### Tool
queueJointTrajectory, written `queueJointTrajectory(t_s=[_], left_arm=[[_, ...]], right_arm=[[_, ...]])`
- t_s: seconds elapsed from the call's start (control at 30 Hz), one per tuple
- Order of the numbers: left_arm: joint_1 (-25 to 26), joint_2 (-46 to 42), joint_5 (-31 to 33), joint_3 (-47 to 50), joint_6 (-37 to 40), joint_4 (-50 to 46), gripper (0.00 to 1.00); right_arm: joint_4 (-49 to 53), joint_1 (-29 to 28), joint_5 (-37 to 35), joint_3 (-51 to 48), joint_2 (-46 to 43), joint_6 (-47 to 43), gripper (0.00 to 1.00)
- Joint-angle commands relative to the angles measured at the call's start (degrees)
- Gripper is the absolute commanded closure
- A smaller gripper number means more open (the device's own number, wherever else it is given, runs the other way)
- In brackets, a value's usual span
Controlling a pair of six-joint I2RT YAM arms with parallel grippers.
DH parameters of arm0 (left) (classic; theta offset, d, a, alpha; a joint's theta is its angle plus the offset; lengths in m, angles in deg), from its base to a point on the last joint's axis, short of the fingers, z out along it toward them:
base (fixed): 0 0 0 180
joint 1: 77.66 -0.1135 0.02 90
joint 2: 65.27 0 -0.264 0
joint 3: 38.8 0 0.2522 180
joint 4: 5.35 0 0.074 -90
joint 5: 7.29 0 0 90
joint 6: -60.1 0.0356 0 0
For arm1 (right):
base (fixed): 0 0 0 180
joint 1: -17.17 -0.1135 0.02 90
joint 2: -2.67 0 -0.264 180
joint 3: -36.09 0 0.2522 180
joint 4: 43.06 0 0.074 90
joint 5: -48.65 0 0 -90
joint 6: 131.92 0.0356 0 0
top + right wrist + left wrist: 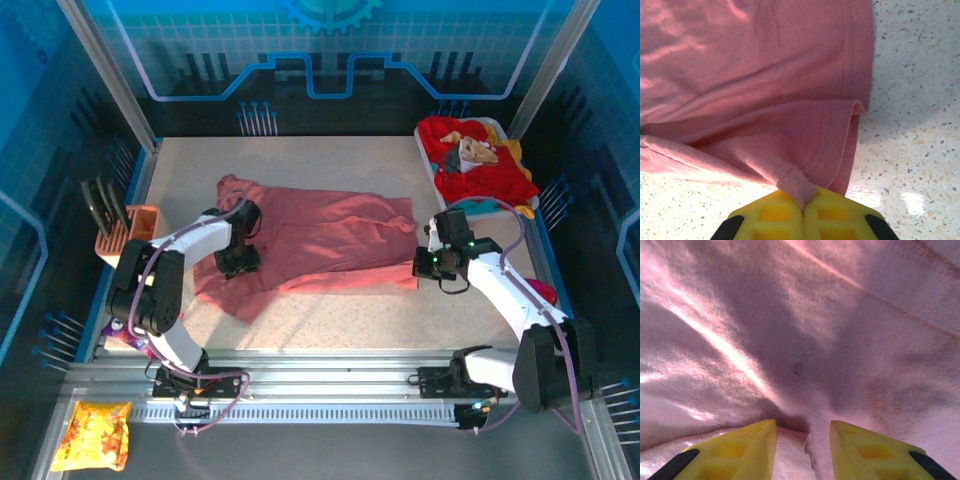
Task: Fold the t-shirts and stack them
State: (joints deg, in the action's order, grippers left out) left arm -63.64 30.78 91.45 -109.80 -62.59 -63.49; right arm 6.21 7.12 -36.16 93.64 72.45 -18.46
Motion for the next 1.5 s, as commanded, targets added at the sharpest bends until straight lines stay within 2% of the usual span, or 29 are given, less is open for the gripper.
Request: queueJointTrajectory(t_s=[0.0,0.13,0.3,0.6,0.73,0.97,1.07,1.13,1.23,1.47], left_arm=[[-0.40,-0.54,0.08,1.72,-1.06,0.34,0.66],[-0.35,-1.03,0.36,2.84,-1.06,0.84,0.68],[-0.32,-2.03,0.22,3.61,-1.32,1.38,0.74],[-0.32,-6.01,2.46,1.53,-1.01,-2.08,1.00],[-0.31,-11.77,3.65,1.15,-0.56,-6.37,1.00],[-0.40,-28.67,8.76,2.36,-2.51,-19.12,1.00],[-0.40,-33.23,8.76,2.56,-3.75,-23.32,1.00],[-0.40,-34.07,8.11,2.86,-3.80,-24.86,1.00],[-0.40,-33.85,7.48,3.43,-3.09,-22.36,1.00],[-0.40,-25.48,5.84,4.50,-1.94,-18.43,0.99]], right_arm=[[0.23,0.97,0.69,-0.53,0.02,-0.82,1.00],[0.00,0.98,1.05,-0.55,0.69,-0.84,1.00],[0.17,0.95,0.77,-0.50,0.46,-0.88,1.00],[0.43,0.97,0.45,-0.06,0.61,-0.91,1.00],[1.27,0.98,-0.95,-0.35,-1.21,-0.38,1.00],[2.72,0.95,-2.23,-3.59,-6.41,2.65,1.00],[3.40,0.91,-2.51,-4.33,-6.80,2.82,1.00],[3.69,0.94,-2.62,-4.16,-5.80,2.90,1.00],[2.79,0.99,-1.97,-4.15,-4.80,2.85,1.00],[2.50,0.96,-1.73,-3.58,-4.69,2.40,1.00]])
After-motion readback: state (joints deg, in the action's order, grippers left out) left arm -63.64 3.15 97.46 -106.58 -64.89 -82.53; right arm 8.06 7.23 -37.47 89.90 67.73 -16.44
